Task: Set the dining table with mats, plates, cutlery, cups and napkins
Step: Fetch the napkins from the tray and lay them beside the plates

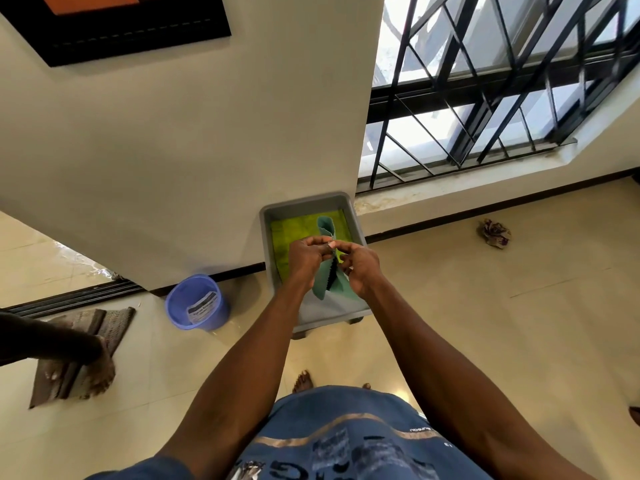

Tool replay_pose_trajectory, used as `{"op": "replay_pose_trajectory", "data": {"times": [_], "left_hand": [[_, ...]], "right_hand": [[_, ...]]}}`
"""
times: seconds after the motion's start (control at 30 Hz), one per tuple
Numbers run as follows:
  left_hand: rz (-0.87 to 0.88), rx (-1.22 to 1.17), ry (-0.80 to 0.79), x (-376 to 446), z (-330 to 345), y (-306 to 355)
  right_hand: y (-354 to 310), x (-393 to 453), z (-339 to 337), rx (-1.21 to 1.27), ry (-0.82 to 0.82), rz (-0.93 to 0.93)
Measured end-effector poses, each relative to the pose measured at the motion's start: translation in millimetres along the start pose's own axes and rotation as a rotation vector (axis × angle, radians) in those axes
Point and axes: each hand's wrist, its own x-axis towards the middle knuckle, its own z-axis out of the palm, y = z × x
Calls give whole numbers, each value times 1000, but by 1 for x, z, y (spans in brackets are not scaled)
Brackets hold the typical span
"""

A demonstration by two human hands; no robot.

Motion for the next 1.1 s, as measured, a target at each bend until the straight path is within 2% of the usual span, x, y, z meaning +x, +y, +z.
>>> {"op": "replay_pose_trajectory", "data": {"times": [0.1, 0.17, 0.23, 0.3, 0.43, 0.53, 0.77, 1.0, 1.07, 1.1], "left_hand": [[44, 60, -52, 3, -6, 5], [112, 162, -97, 6, -11, 11], [213, 320, -132, 10, -18, 22], [321, 496, -176, 15, -25, 38], [500, 778, -197, 21, -36, 78], [629, 882, -216, 24, -45, 102], [690, 873, -249, 26, -73, 133], [747, 742, 91, 29, -94, 142], [751, 647, 131, 23, -92, 148], [725, 528, 112, 19, -91, 152]], "right_hand": [[-7, -4, 1, -8, -21, -3], [-15, -4, 0, -88, 38, -60], [-22, 2, -3, -291, 142, -190], [-35, 9, -3, -589, 174, -356], [-65, 16, 6, -1139, 64, -500], [-78, 18, 14, -1314, 33, -558], [-89, 27, 27, -1410, -45, -637], [-119, 6, 53, -979, 5, -785], [-130, -2, 63, -857, 19, -793], [-137, -4, 67, -780, 9, -774]]}}
